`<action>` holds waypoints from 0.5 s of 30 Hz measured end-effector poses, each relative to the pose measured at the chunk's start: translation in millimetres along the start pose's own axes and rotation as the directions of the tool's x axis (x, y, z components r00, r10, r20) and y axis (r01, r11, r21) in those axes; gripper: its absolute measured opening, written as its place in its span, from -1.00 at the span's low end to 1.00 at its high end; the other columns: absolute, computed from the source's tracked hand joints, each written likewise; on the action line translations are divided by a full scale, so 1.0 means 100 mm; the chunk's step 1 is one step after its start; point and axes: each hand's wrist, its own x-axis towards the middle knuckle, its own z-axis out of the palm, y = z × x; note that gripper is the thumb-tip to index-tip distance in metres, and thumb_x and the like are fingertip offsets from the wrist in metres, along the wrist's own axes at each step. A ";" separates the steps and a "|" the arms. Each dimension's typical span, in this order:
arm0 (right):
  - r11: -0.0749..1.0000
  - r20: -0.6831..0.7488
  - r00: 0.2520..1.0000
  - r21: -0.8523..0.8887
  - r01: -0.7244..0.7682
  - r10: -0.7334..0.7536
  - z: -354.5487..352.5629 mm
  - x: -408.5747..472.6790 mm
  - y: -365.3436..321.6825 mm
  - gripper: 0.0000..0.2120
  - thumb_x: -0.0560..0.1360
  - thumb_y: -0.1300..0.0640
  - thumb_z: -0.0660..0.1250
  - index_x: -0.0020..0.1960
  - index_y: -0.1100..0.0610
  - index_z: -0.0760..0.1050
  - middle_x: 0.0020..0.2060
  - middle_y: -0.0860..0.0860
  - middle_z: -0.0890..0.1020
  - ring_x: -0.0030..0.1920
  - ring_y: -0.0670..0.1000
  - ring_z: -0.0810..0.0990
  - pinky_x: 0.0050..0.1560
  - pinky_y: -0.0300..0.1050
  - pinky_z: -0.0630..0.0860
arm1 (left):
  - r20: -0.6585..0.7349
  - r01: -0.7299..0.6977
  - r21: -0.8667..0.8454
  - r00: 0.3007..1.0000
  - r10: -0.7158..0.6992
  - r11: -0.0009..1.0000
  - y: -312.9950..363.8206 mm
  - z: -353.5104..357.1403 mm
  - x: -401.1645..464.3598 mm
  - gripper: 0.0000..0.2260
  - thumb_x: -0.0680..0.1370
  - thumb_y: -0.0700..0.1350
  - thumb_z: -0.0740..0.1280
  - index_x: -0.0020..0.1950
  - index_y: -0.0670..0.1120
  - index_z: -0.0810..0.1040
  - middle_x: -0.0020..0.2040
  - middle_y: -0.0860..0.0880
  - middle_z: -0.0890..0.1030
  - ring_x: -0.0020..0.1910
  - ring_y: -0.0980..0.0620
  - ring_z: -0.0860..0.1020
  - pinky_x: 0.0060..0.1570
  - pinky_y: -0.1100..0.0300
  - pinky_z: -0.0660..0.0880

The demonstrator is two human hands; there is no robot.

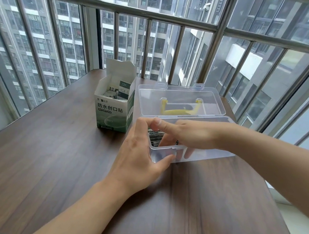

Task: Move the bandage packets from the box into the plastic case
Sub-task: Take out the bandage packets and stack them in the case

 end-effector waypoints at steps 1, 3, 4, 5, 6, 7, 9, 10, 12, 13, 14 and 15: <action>1.000 -0.020 1.000 0.025 0.009 -0.008 -0.01 0.00 0.01 -0.30 0.58 -0.39 -0.13 0.20 0.08 0.54 0.05 -0.03 0.65 0.01 0.16 0.71 0.10 0.02 0.64 | 0.000 0.000 -0.006 1.000 0.000 1.000 0.00 0.00 0.00 -0.39 0.31 -0.03 0.60 0.12 0.14 0.23 0.03 0.19 0.43 0.04 0.17 0.46 0.05 0.45 0.34; 0.997 -0.105 0.994 0.068 0.037 -0.030 -0.04 0.00 0.04 -0.25 0.61 -0.34 -0.07 0.04 0.23 0.65 -0.10 0.10 0.73 -0.03 0.16 0.72 0.01 -0.03 0.65 | -0.004 0.006 -0.021 1.000 -0.006 1.000 0.00 0.01 0.00 -0.43 0.30 -0.01 0.58 0.11 0.08 0.27 0.03 0.15 0.43 0.03 0.14 0.47 0.03 0.40 0.37; 0.995 -0.162 0.986 0.080 0.053 -0.039 -0.06 0.00 0.06 -0.30 0.65 -0.28 0.00 -0.01 0.25 0.68 -0.14 0.14 0.74 -0.05 0.15 0.73 -0.03 -0.05 0.65 | -0.007 0.012 -0.024 1.000 -0.012 1.000 0.00 0.01 0.00 -0.45 0.30 0.00 0.58 0.10 0.06 0.28 0.03 0.14 0.44 0.02 0.12 0.48 0.02 0.37 0.39; 0.995 -0.213 0.976 0.082 0.061 -0.043 -0.10 0.00 0.08 -0.39 0.67 -0.19 0.08 -0.05 0.25 0.70 -0.16 0.12 0.75 -0.06 0.13 0.73 -0.03 -0.06 0.65 | -0.009 0.017 -0.022 1.000 -0.017 1.000 0.00 0.01 0.00 -0.45 0.30 0.00 0.58 0.09 0.06 0.28 0.02 0.13 0.44 0.01 0.10 0.48 0.01 0.36 0.39; 0.996 -0.240 0.970 0.070 0.060 -0.042 -0.13 -0.01 0.11 -0.50 0.67 -0.11 0.17 -0.07 0.23 0.71 -0.18 0.09 0.76 -0.05 0.11 0.73 0.00 -0.05 0.65 | -0.008 0.021 -0.017 1.000 -0.021 1.000 0.01 0.01 0.00 -0.44 0.30 0.00 0.58 0.09 0.06 0.27 0.02 0.12 0.44 0.00 0.09 0.48 0.02 0.36 0.39; 0.997 -0.241 0.970 0.052 0.054 -0.040 -0.17 -0.03 0.12 -0.60 0.65 -0.04 0.25 -0.09 0.21 0.72 -0.20 0.06 0.76 -0.05 0.10 0.74 0.03 -0.03 0.65 | -0.004 0.025 -0.012 1.000 -0.025 1.000 0.01 0.00 -0.01 -0.43 0.30 0.00 0.58 0.09 0.08 0.27 0.03 0.11 0.45 0.01 0.09 0.48 0.02 0.37 0.39; 1.000 -0.161 0.987 -0.003 0.025 -0.025 -0.21 -0.05 0.13 -0.69 0.63 0.02 0.30 -0.07 0.20 0.71 -0.19 0.05 0.76 -0.05 0.10 0.74 0.04 -0.01 0.65 | 0.002 0.034 -0.011 0.999 -0.034 0.999 0.00 0.00 -0.01 -0.42 0.30 0.00 0.59 0.10 0.09 0.26 0.04 0.11 0.45 0.03 0.09 0.48 0.04 0.38 0.38; 1.000 -0.096 0.995 -0.021 0.006 -0.008 -0.20 -0.05 0.13 -0.70 0.64 0.05 0.29 -0.03 0.22 0.70 -0.16 0.07 0.76 -0.04 0.10 0.74 0.04 -0.01 0.65 | 0.003 0.037 -0.014 0.999 -0.037 0.999 0.00 0.00 -0.01 -0.42 0.30 0.00 0.59 0.10 0.08 0.26 0.05 0.11 0.45 0.04 0.08 0.49 0.05 0.38 0.38; 0.999 -0.016 1.000 -0.025 -0.024 0.023 -0.15 -0.02 0.12 -0.75 0.65 0.11 0.25 0.09 0.21 0.66 -0.04 0.11 0.74 0.00 0.09 0.74 0.09 0.00 0.65 | 0.005 0.040 -0.016 0.999 -0.040 0.999 0.00 0.00 0.00 -0.42 0.31 0.01 0.59 0.11 0.07 0.27 0.05 0.10 0.45 0.05 0.07 0.50 0.05 0.36 0.39; 1.000 -0.024 0.999 -0.017 -0.025 0.024 -0.12 0.01 0.12 -0.77 0.65 0.15 0.24 0.13 0.18 0.65 0.00 0.13 0.73 0.01 0.09 0.73 0.08 0.01 0.66 | 0.005 0.042 -0.020 0.999 -0.042 0.999 0.00 0.00 0.00 -0.42 0.31 0.01 0.59 0.12 0.06 0.28 0.06 0.11 0.46 0.05 0.08 0.50 0.04 0.37 0.39; 1.000 -0.048 0.999 -0.014 -0.019 0.019 -0.09 0.03 0.11 -0.76 0.64 0.18 0.22 0.16 0.14 0.64 0.02 0.13 0.71 0.01 0.08 0.73 0.05 -0.02 0.67 | 0.005 0.045 -0.029 0.999 -0.045 0.999 0.00 0.00 0.00 -0.42 0.30 0.00 0.59 0.12 0.06 0.28 0.06 0.11 0.46 0.06 0.09 0.50 0.05 0.40 0.38; 1.000 -0.064 0.998 -0.021 -0.012 0.011 -0.08 0.04 0.10 -0.74 0.63 0.20 0.20 0.17 0.12 0.64 0.02 0.12 0.71 0.00 0.06 0.73 0.01 -0.06 0.67 | 0.006 0.050 -0.043 0.999 -0.050 0.998 0.01 0.00 0.00 -0.41 0.30 -0.02 0.60 0.13 0.06 0.29 0.08 0.11 0.47 0.09 0.10 0.50 0.07 0.43 0.36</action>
